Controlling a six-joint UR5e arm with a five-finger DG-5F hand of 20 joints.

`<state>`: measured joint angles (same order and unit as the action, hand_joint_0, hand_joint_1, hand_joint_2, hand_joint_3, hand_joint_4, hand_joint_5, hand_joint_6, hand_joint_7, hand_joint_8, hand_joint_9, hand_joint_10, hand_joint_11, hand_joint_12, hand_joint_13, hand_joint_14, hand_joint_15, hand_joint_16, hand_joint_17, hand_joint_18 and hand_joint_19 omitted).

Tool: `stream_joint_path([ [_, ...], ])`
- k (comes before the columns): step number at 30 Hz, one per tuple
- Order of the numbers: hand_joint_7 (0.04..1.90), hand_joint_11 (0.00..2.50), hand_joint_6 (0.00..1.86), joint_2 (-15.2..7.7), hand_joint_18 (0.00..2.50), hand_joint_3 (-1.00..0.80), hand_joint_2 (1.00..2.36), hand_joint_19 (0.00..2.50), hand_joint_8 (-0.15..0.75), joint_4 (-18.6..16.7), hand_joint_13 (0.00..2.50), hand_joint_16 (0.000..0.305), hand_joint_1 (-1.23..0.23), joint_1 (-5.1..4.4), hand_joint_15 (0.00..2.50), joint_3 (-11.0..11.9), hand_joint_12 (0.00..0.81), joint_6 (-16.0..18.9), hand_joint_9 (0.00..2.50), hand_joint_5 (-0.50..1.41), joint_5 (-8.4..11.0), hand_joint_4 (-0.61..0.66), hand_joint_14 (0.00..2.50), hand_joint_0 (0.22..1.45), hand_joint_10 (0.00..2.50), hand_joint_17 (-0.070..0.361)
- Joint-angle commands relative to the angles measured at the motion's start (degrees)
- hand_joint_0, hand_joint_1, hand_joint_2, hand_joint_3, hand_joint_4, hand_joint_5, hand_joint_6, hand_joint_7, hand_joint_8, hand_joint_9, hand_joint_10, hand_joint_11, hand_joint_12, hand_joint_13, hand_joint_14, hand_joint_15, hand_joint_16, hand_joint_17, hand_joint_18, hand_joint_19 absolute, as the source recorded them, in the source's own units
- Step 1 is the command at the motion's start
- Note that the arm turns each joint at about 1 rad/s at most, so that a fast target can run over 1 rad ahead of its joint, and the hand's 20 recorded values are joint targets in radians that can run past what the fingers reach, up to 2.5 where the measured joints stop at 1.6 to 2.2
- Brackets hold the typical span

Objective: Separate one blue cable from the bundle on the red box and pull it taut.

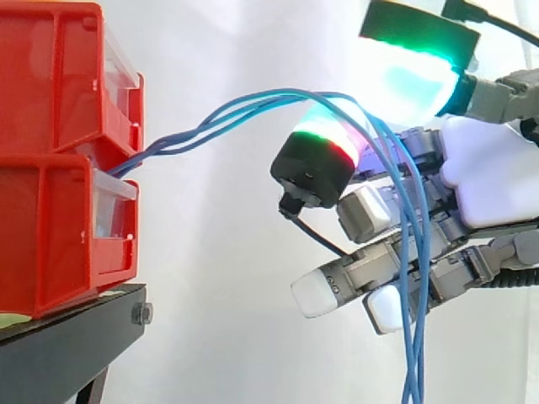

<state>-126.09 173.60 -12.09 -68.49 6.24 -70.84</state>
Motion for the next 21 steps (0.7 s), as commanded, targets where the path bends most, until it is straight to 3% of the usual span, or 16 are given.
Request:
stream_joint_path([
  [1, 1.04, 0.74, 0.89, 0.05, 0.64, -0.50, 1.00, 0.44, 0.297, -0.02, 0.59, 0.053, -0.95, -0.04, 0.25, 0.02, 0.372, 0.00, 0.84, -0.19, 0.00, 0.00, 0.01, 0.76, 0.02, 0.120],
  [9, 1.03, 0.75, 0.88, -0.03, 0.64, -0.50, 1.00, 0.46, 0.300, -0.02, 0.59, 0.053, -0.93, 0.05, 0.26, 0.02, 0.370, 0.00, 0.88, -0.18, 0.00, 0.04, 0.01, 0.70, 0.01, 0.120],
  [12, 1.08, 0.74, 0.86, -0.03, 0.63, -0.50, 1.00, 0.51, 0.324, -0.02, 0.61, 0.055, -0.78, 0.05, 0.27, -0.07, 0.387, 0.00, 0.92, -0.16, 0.00, 0.11, 0.01, 0.56, 0.02, 0.124],
  [15, 1.10, 0.73, 0.85, -0.03, 0.63, -0.50, 1.00, 0.53, 0.343, -0.02, 0.62, 0.058, -0.67, 0.05, 0.28, -0.07, 0.403, 0.00, 0.98, -0.15, 0.00, 0.13, 0.01, 0.52, 0.01, 0.131],
  [21, 1.12, 0.73, 0.84, -0.03, 0.62, -0.50, 1.00, 0.55, 0.348, -0.02, 0.64, 0.058, -0.60, 0.14, 0.29, 0.02, 0.402, 0.09, 1.01, -0.14, 0.00, 0.14, 0.01, 0.53, 0.02, 0.130],
])
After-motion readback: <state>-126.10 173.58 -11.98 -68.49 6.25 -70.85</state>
